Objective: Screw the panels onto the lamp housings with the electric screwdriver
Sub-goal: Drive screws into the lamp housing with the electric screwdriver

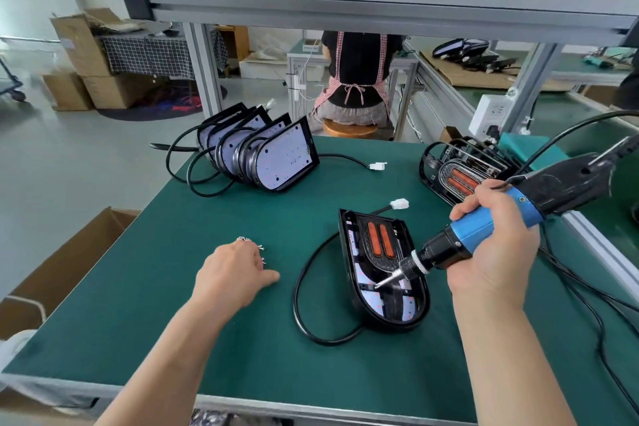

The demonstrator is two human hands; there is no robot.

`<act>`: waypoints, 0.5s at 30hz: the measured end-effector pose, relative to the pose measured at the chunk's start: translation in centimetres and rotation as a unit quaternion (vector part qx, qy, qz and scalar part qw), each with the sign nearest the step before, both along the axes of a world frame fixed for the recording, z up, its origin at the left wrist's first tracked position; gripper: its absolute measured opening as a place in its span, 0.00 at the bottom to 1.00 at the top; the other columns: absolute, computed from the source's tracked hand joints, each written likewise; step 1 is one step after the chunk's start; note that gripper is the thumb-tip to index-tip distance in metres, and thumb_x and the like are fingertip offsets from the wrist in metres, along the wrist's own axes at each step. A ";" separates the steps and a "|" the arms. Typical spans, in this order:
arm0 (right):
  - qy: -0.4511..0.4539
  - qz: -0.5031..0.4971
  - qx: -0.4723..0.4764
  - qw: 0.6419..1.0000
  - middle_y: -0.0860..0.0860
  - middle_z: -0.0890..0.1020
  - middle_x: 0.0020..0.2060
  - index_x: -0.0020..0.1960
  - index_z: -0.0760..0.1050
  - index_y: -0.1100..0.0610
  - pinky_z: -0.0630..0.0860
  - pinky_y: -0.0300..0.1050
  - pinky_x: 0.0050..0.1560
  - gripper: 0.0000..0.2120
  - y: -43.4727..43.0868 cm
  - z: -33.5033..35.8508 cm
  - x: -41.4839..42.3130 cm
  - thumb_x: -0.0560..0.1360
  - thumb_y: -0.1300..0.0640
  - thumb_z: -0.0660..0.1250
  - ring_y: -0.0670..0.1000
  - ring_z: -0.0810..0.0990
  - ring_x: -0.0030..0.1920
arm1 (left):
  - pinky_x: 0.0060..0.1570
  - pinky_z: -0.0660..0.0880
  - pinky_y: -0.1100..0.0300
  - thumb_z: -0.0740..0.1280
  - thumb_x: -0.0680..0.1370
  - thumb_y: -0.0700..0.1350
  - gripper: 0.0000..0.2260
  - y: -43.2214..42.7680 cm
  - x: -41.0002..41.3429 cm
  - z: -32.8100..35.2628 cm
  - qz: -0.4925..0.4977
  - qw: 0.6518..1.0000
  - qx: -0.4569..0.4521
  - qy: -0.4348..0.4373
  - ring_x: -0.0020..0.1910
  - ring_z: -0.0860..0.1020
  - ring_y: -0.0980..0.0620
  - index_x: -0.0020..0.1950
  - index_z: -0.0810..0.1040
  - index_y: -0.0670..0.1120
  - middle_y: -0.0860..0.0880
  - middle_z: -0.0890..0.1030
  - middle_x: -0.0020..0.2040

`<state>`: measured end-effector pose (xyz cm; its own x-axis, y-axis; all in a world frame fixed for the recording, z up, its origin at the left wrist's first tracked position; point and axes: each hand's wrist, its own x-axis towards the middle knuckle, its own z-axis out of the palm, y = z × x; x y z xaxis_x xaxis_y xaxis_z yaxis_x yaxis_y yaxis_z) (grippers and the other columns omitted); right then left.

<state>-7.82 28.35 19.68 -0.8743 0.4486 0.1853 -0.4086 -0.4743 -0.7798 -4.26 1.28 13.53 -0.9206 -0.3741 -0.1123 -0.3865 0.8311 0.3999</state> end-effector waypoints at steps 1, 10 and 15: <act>-0.001 0.003 0.000 1.000 0.44 0.76 0.29 0.46 0.72 0.55 0.72 0.40 0.38 0.07 -0.1 0.0 0.1 0.72 0.64 0.66 0.48 0.73 0.31 | 0.36 0.73 0.58 0.73 0.73 0.50 0.11 0.2 0.0 0.0 -0.003 1.000 -0.013 -0.010 0.38 0.78 0.46 0.39 0.75 0.46 0.50 0.78 0.38; -0.012 -0.007 0.020 1.000 0.48 0.75 0.31 0.44 0.73 0.54 0.72 0.43 0.42 0.06 0.3 -0.2 0.5 0.68 0.61 0.68 0.51 0.72 0.36 | 0.43 0.76 0.54 0.72 0.74 0.46 0.07 -0.3 -0.1 -0.1 -0.049 0.998 -0.026 -0.008 0.46 0.78 0.46 0.45 0.74 0.47 0.49 0.79 0.45; -0.018 -0.008 0.020 1.000 0.48 0.74 0.32 0.42 0.73 0.54 0.72 0.44 0.43 0.06 0.5 -0.2 0.7 0.67 0.61 0.67 0.52 0.72 0.36 | 0.41 0.77 0.55 0.71 0.75 0.42 0.07 -0.1 -0.1 -0.2 -0.081 0.996 0.001 0.027 0.45 0.77 0.48 0.46 0.75 0.52 0.50 0.79 0.45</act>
